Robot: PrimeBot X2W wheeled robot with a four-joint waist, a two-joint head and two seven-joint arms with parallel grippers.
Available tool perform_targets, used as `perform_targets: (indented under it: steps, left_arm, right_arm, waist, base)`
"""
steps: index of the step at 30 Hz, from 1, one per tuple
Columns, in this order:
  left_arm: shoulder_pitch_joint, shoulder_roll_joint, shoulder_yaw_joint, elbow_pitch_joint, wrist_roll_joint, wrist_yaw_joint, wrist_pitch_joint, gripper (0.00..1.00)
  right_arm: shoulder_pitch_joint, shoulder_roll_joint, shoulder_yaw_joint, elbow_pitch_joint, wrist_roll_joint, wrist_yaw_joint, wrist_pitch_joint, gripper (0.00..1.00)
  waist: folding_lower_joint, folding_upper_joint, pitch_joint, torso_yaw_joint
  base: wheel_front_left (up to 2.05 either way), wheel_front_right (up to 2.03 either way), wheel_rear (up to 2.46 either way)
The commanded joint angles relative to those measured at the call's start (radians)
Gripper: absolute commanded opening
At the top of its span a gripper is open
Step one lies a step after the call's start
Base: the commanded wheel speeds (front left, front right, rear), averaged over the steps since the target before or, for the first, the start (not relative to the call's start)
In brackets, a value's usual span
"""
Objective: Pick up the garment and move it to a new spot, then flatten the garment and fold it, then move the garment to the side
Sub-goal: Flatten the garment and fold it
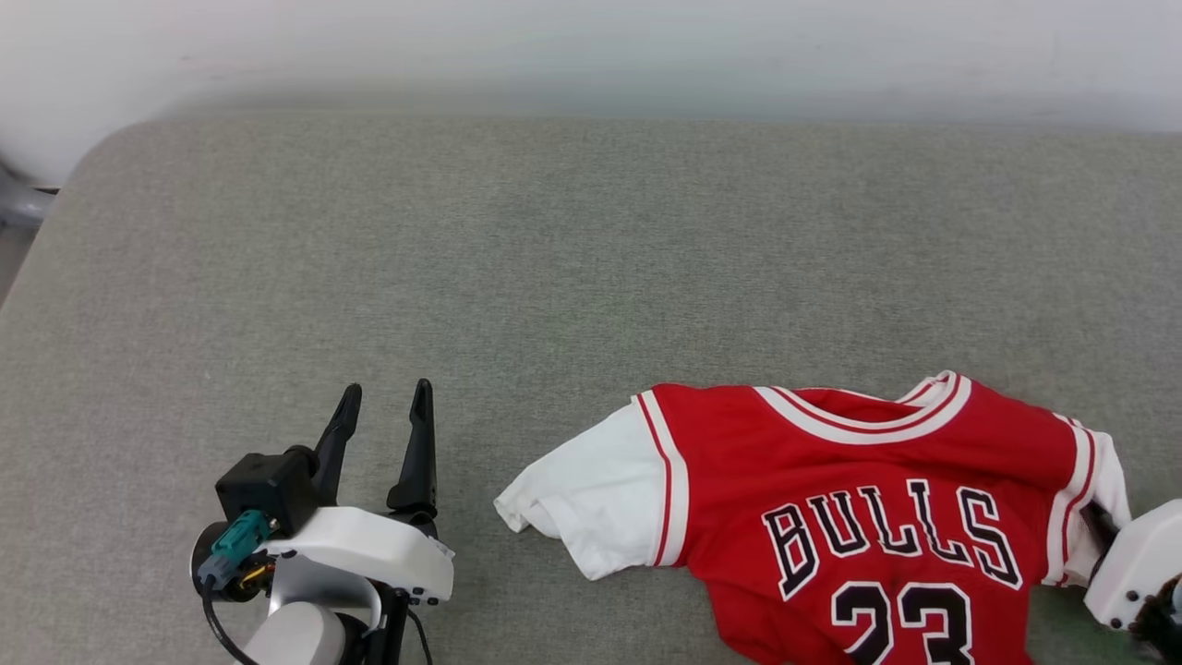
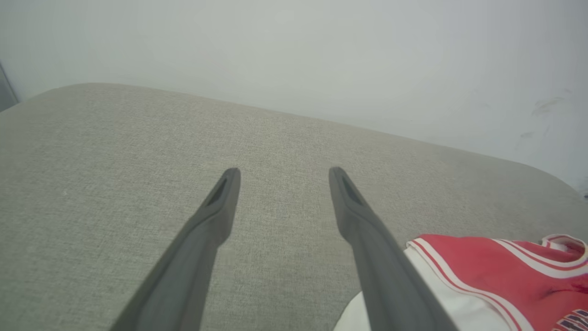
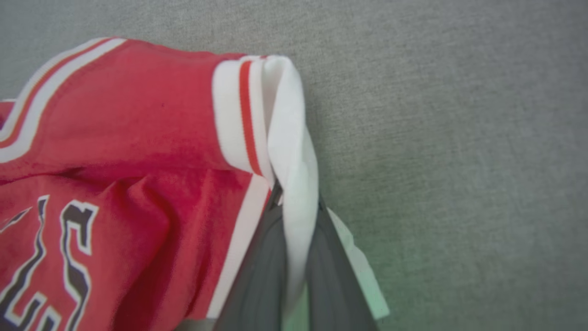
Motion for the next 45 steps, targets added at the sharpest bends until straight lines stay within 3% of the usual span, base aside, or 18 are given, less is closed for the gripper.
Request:
perform_targets:
  steps: [1,4,9,16,23,27,32,40,45]
  left_arm:
    - [0.002,0.005,-0.002,-0.005,-0.001,0.003,0.005,1.0]
    - [0.005,0.009,-0.002,-0.004,-0.002,0.005,0.009,1.0]
    - [0.022,0.016,-0.004,0.0,-0.007,0.008,0.014,1.0]
    - [0.058,0.029,-0.004,0.004,-0.02,0.014,0.03,1.0]
    - [0.075,0.052,-0.013,0.006,-0.032,0.017,0.083,1.0]
    - [0.045,0.075,-0.044,0.01,-0.047,0.003,0.195,1.0]
    - [-0.024,0.092,-0.103,0.004,-0.097,-0.034,0.414,1.0]
    - [-0.167,0.116,-0.21,0.061,-0.106,-0.072,0.717,1.0]
    - [-0.222,0.13,-0.271,0.142,-0.078,-0.103,0.812,1.0]
  right_arm:
    - [-0.004,0.02,-0.002,0.013,0.006,-0.001,-0.049,1.0]
    - [-0.013,0.031,0.007,0.014,0.006,-0.001,-0.105,1.0]
    - [-0.003,0.038,0.015,-0.023,-0.019,-0.001,-0.285,1.0]
    - [0.079,0.086,0.014,-0.171,-0.119,-0.001,-0.499,1.0]
    - [0.182,0.142,0.044,-0.328,-0.17,-0.001,-0.515,1.0]
    - [0.246,0.168,0.073,-0.42,-0.185,-0.001,-0.495,1.0]
    - [0.282,0.188,0.105,-0.489,-0.183,-0.001,-0.462,1.0]
    - [0.236,0.2,0.133,-0.498,-0.164,-0.001,-0.452,1.0]
    - [0.218,0.202,0.139,-0.473,-0.151,-0.001,-0.468,1.0]
  waist:
    - [-0.0001,-0.0001,-0.002,-0.01]
    - [-0.0001,-0.0001,-0.007,-0.018]
    - [-0.0001,-0.0001,-0.036,-0.029]
    - [-0.0001,-0.0001,-0.102,-0.039]
    - [-0.0001,-0.0001,-0.136,-0.044]
    - [-0.0001,-0.0001,-0.144,-0.048]
    - [-0.0001,-0.0001,-0.122,-0.068]
    - [-0.0001,-0.0001,-0.039,-0.115]
    - [-0.0001,-0.0001,-0.002,-0.147]
  base:
    - [0.0,0.0,0.0]
    - [0.0,0.0,0.0]
    - [0.0,0.0,0.0]
    - [0.0,0.0,0.0]
    - [0.0,0.0,0.0]
    - [0.0,0.0,0.0]
    - [0.0,0.0,0.0]
    - [0.0,0.0,0.0]
    - [0.0,0.0,0.0]
